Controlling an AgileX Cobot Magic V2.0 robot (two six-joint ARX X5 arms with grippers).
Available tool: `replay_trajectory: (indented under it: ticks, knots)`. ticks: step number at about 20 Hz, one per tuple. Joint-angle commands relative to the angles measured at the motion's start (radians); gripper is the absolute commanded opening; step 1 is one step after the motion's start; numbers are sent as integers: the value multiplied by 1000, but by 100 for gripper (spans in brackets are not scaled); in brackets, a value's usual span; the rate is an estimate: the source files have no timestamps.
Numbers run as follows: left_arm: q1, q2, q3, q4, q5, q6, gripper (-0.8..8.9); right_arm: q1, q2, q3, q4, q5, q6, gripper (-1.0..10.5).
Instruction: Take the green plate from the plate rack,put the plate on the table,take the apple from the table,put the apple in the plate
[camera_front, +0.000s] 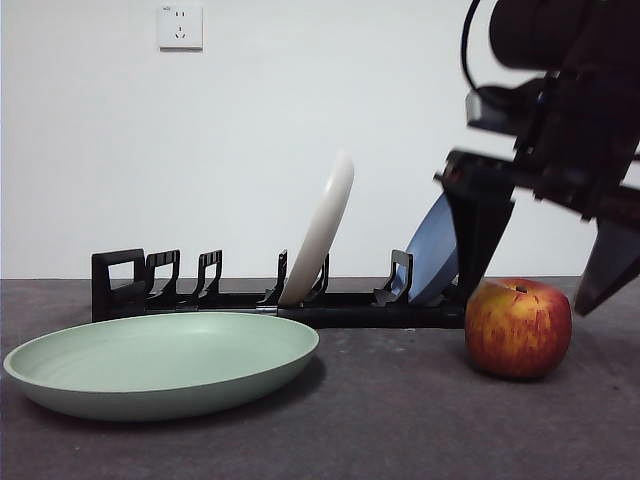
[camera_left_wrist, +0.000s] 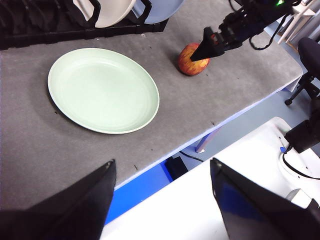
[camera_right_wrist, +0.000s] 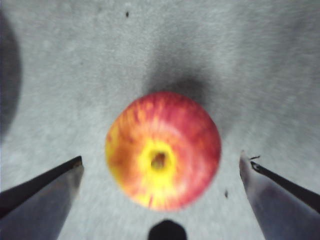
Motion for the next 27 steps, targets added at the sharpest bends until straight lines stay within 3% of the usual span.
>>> replay_trajectory:
  ticks: [1,2,5,6,11,16,22,27]
  knots:
    - [2,-6,-2,9,-8,-7,318,2,43,-9,18,-3,-11,623]
    - [2,-6,-2,9,-10,-9,318,2,56,-9,23,-3,-11,561]
    - [2,-6,-2,9,-32,-15,318,2,58,-8,29,-3,-10,65]
    - [2,-6,-2,9,-32,-15,318,2,52,-4,30,-3,-10,-15]
    - [2,-6,-2,50,-32,-16,315,39,40,120,-66,-37,-12,-8]
    - [2,-3,-2,72,-32,-15,315,179,40,322,-90,-115,-11,-10]
    - [2,-2,-2,72,-32,-15,315,404,121,506,16,-59,-10,-12]
    - [2,-2,-3,71,-31,-14,315,483,327,638,7,-48,-2,-12]
